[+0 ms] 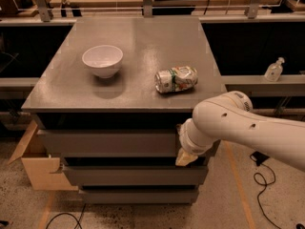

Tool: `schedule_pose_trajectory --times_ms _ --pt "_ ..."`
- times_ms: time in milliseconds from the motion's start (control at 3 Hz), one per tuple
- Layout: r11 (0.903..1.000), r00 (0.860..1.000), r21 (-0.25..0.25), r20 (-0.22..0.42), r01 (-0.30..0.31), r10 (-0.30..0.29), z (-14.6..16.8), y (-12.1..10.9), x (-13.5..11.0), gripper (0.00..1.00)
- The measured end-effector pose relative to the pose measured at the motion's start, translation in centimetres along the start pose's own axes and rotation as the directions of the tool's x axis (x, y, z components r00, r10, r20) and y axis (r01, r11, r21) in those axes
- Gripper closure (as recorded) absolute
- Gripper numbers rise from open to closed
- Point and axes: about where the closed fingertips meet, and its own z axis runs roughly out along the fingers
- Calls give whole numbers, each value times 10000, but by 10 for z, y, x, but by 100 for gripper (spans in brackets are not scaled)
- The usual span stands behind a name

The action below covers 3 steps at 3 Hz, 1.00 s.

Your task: Open top drawer

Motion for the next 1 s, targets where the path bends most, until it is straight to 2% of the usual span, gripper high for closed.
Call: schedule_pose_trajectory --times_ms 333,667,1000 --pt "9996 9998 -232 -102 -186 184 -11 18 14 65" --pt "9995 9998 -236 -104 -190 188 -17 16 13 87" --pt "9995 9998 -237 -105 -190 187 -25 14 11 100"
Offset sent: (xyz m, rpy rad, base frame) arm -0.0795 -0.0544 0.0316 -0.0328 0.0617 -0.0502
